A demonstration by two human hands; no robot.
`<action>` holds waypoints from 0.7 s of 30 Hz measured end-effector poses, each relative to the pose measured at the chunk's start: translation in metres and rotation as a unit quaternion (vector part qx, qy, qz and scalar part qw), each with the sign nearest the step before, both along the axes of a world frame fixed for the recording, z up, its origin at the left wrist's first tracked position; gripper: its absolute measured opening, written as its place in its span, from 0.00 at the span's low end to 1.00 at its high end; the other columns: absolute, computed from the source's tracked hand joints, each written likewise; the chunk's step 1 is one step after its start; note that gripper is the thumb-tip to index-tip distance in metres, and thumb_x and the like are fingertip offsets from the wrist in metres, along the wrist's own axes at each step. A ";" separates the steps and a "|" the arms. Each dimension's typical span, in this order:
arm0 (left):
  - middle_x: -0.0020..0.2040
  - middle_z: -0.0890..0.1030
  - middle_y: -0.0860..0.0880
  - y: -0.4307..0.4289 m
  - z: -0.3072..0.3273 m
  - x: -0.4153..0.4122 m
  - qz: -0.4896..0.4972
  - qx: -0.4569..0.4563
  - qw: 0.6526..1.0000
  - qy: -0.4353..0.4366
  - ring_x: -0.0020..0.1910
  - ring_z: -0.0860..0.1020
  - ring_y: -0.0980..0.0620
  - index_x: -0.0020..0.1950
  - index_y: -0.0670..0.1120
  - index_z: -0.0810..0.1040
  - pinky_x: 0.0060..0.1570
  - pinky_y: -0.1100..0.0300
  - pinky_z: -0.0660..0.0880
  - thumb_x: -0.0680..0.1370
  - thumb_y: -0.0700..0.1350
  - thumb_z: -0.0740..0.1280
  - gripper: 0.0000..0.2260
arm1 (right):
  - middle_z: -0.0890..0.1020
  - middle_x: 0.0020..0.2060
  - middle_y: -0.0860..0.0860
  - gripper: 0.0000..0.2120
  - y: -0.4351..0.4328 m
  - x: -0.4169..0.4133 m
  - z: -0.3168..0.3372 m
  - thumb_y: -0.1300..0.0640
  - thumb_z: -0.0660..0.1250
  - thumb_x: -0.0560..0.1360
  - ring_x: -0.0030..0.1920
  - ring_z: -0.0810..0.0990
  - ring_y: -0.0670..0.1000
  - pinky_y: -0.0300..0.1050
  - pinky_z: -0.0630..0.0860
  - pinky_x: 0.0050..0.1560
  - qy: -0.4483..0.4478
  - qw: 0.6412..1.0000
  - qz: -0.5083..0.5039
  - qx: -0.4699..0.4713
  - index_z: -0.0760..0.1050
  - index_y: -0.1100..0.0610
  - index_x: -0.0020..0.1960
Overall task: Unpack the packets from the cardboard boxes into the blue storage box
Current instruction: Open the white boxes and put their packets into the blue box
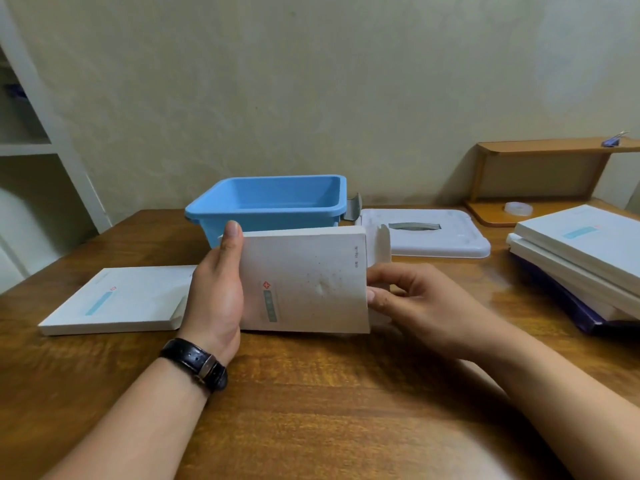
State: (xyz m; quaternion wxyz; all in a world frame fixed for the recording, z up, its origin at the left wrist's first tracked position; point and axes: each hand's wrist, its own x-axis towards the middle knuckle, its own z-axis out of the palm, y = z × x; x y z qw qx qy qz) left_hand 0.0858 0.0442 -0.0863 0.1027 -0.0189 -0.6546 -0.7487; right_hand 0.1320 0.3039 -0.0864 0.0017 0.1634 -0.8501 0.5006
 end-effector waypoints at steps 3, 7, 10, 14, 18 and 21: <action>0.59 0.87 0.54 0.002 -0.001 0.000 -0.009 -0.025 1.000 0.016 0.61 0.85 0.51 0.61 0.61 0.83 0.67 0.35 0.76 0.80 0.71 0.61 0.20 | 0.84 0.61 0.30 0.14 -0.003 -0.001 -0.005 0.51 0.69 0.83 0.63 0.80 0.32 0.33 0.79 0.59 0.036 0.998 -0.025 0.033 0.82 0.35 0.64; 0.58 0.87 0.53 0.005 -0.004 0.002 -0.011 -0.051 0.998 0.033 0.59 0.85 0.51 0.62 0.58 0.81 0.66 0.35 0.78 0.81 0.69 0.60 0.21 | 0.82 0.58 0.25 0.17 -0.005 -0.004 -0.007 0.53 0.69 0.83 0.61 0.78 0.27 0.23 0.77 0.53 0.046 0.999 -0.022 0.019 0.81 0.31 0.63; 0.56 0.88 0.54 0.004 -0.005 0.002 0.008 -0.048 0.998 0.027 0.57 0.86 0.52 0.60 0.58 0.82 0.65 0.36 0.78 0.81 0.70 0.59 0.20 | 0.84 0.62 0.34 0.10 -0.001 -0.008 -0.008 0.49 0.70 0.82 0.63 0.81 0.37 0.34 0.82 0.57 0.075 0.995 -0.049 0.033 0.85 0.39 0.61; 0.57 0.88 0.53 0.001 -0.005 0.002 0.018 -0.028 0.999 0.011 0.58 0.86 0.50 0.61 0.57 0.82 0.65 0.35 0.78 0.81 0.70 0.60 0.22 | 0.84 0.59 0.39 0.06 0.000 -0.009 -0.008 0.47 0.70 0.80 0.62 0.83 0.44 0.45 0.87 0.52 0.055 0.995 -0.078 0.007 0.85 0.46 0.49; 0.58 0.88 0.53 0.002 -0.004 0.004 0.006 -0.026 1.000 0.009 0.60 0.85 0.50 0.62 0.58 0.82 0.67 0.35 0.77 0.81 0.69 0.60 0.21 | 0.83 0.58 0.29 0.10 -0.003 -0.003 -0.003 0.47 0.71 0.79 0.61 0.80 0.33 0.33 0.78 0.53 0.028 0.999 -0.030 0.004 0.84 0.35 0.58; 0.58 0.88 0.53 0.005 -0.002 0.008 -0.007 -0.023 1.000 0.007 0.59 0.86 0.52 0.61 0.59 0.82 0.66 0.37 0.77 0.82 0.67 0.60 0.19 | 0.87 0.54 0.31 0.10 -0.010 -0.002 -0.003 0.49 0.72 0.80 0.56 0.84 0.32 0.31 0.81 0.48 -0.011 1.000 -0.008 -0.024 0.86 0.39 0.59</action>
